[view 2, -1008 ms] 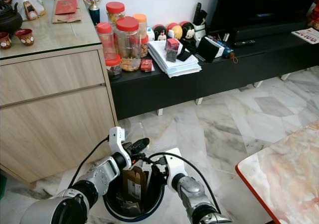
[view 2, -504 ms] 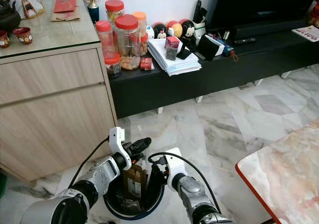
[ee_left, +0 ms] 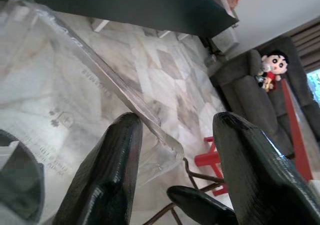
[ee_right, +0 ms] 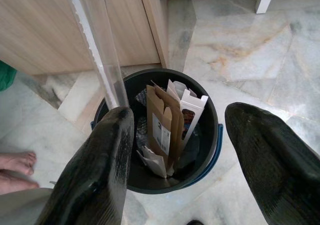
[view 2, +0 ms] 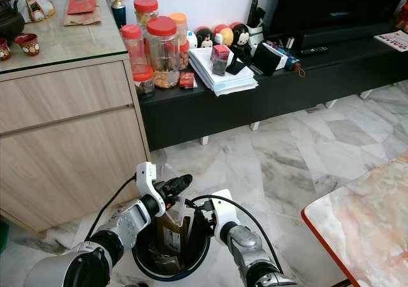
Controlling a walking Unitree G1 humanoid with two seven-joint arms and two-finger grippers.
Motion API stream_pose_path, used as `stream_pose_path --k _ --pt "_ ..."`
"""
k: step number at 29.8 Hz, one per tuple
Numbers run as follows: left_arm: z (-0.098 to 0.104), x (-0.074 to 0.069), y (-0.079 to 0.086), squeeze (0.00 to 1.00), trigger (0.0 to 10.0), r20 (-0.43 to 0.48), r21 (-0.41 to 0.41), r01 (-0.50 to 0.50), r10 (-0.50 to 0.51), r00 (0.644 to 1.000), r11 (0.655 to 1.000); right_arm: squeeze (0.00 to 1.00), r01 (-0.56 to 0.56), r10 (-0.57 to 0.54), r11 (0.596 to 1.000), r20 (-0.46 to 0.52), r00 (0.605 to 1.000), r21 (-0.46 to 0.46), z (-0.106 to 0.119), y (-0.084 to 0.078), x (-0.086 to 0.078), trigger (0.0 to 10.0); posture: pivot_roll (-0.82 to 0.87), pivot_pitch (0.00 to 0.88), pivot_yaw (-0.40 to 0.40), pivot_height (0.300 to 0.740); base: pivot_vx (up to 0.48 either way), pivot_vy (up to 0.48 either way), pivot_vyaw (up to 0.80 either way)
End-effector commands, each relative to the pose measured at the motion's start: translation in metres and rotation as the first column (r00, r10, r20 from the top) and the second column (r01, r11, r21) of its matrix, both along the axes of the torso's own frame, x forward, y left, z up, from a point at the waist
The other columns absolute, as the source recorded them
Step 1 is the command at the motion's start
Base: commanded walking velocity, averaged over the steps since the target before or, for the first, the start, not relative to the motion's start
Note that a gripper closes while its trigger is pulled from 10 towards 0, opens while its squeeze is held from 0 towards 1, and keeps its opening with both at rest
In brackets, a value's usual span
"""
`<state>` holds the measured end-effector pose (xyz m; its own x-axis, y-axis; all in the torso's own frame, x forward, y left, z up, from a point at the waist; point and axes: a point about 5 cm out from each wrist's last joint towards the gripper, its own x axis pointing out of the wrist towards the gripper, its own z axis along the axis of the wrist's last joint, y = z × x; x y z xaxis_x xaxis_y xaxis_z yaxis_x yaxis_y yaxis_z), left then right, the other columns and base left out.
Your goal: Picking trash to rubbish bin
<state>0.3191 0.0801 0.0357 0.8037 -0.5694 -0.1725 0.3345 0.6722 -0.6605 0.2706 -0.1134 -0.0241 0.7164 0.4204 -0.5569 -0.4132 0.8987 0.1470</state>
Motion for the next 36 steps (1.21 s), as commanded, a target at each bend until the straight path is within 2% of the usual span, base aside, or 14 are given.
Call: stream_pose_path --k 1,4,5,11,12,16,20,22,25,27,28,29,30,36 --pt "0.001 0.002 0.002 0.00 10.0 0.004 0.008 -0.013 0.013 1.000 1.000 0.00 0.006 -0.005 1.000 0.001 1.000 -0.006 -0.001 -0.002 -0.001 10.0 0.09 0.084 -0.079 0.740 0.000 0.000 0.00" --pt "-0.001 0.001 0.004 0.00 10.0 -0.015 0.018 -0.017 0.017 1.000 1.000 0.00 0.008 -0.008 1.000 -0.002 1.000 -0.007 -0.002 -0.002 -0.002 10.0 0.09 0.085 -0.078 0.740 0.000 0.000 0.00" --pt "-0.004 -0.001 0.005 1.00 10.0 -0.029 0.037 -0.013 0.014 0.999 0.999 0.00 0.008 -0.008 1.000 -0.003 1.000 -0.009 -0.002 -0.002 -0.002 10.0 0.09 0.085 -0.078 0.740 0.000 0.000 0.00" --pt "-0.010 -0.004 0.006 1.00 10.0 -0.057 0.099 -0.017 0.023 0.998 0.995 0.00 0.008 -0.008 1.000 -0.004 1.000 -0.008 -0.002 -0.002 -0.002 10.0 0.09 0.085 -0.077 0.740 0.000 0.000 0.00" --pt "-0.012 -0.005 0.007 0.00 10.0 -0.069 0.125 -0.020 0.029 0.997 0.992 0.00 0.009 -0.009 1.000 -0.004 1.000 -0.008 -0.002 -0.002 -0.002 10.0 0.09 0.085 -0.077 0.740 0.000 0.000 0.00" --pt "-0.015 -0.007 0.008 0.00 10.0 -0.087 0.138 -0.017 0.029 0.996 0.990 0.00 0.008 -0.008 1.000 -0.003 1.000 -0.007 -0.002 -0.002 -0.002 10.0 0.09 0.085 -0.077 0.740 0.000 0.000 0.00" --pt "-0.020 -0.010 0.008 0.00 10.0 -0.118 0.192 0.008 0.015 0.993 0.981 0.00 0.007 -0.007 1.000 -0.002 1.000 -0.008 -0.002 -0.002 -0.002 10.0 0.09 0.086 -0.078 0.740 0.000 0.000 0.00" --pt "-0.022 -0.011 0.007 0.00 10.0 -0.119 0.244 0.030 -0.001 0.993 0.969 0.00 0.008 -0.008 1.000 -0.002 1.000 -0.008 -0.002 -0.002 -0.002 10.0 0.09 0.086 -0.078 0.740 0.000 0.000 0.00" --pt "-0.022 -0.011 0.007 0.00 10.0 -0.120 0.246 0.030 0.000 0.993 0.969 0.00 0.008 -0.008 1.000 -0.002 1.000 -0.008 -0.002 -0.002 -0.002 10.0 0.09 0.086 -0.078 0.740 0.000 0.000 0.00" --pt "-0.025 -0.013 0.007 0.00 10.0 -0.144 0.250 0.046 -0.009 0.990 0.967 0.00 0.007 -0.007 1.000 -0.003 1.000 -0.007 -0.002 -0.002 -0.002 10.0 0.09 0.085 -0.078 0.740 0.000 0.000 0.00" --pt "-0.031 -0.017 0.008 0.00 10.0 -0.190 0.300 0.066 -0.008 0.982 0.952 0.00 0.006 -0.006 1.000 -0.003 1.000 -0.006 -0.002 -0.002 -0.002 10.0 0.09 0.086 -0.078 0.740 0.000 0.000 0.00" --pt "-0.031 -0.017 0.008 0.00 10.0 -0.190 0.300 0.066 -0.008 0.982 0.952 0.00 0.006 -0.006 1.000 -0.003 1.000 -0.006 -0.002 -0.002 -0.002 10.0 0.09 0.086 -0.078 0.740 0.000 0.000 0.00" --pt "-0.034 -0.019 0.011 0.00 10.0 -0.211 0.328 0.065 0.006 0.977 0.943 0.00 0.005 -0.005 1.000 -0.003 1.000 -0.007 -0.002 -0.002 -0.002 10.0 0.10 0.085 -0.078 0.740 0.000 0.000 0.00" --pt "-0.038 -0.020 0.019 0.00 10.0 -0.234 0.367 0.029 0.062 0.970 0.930 0.00 0.005 -0.005 1.000 -0.002 1.000 -0.005 -0.001 -0.001 -0.002 10.0 0.09 0.086 -0.079 0.740 0.000 0.000 0.00"
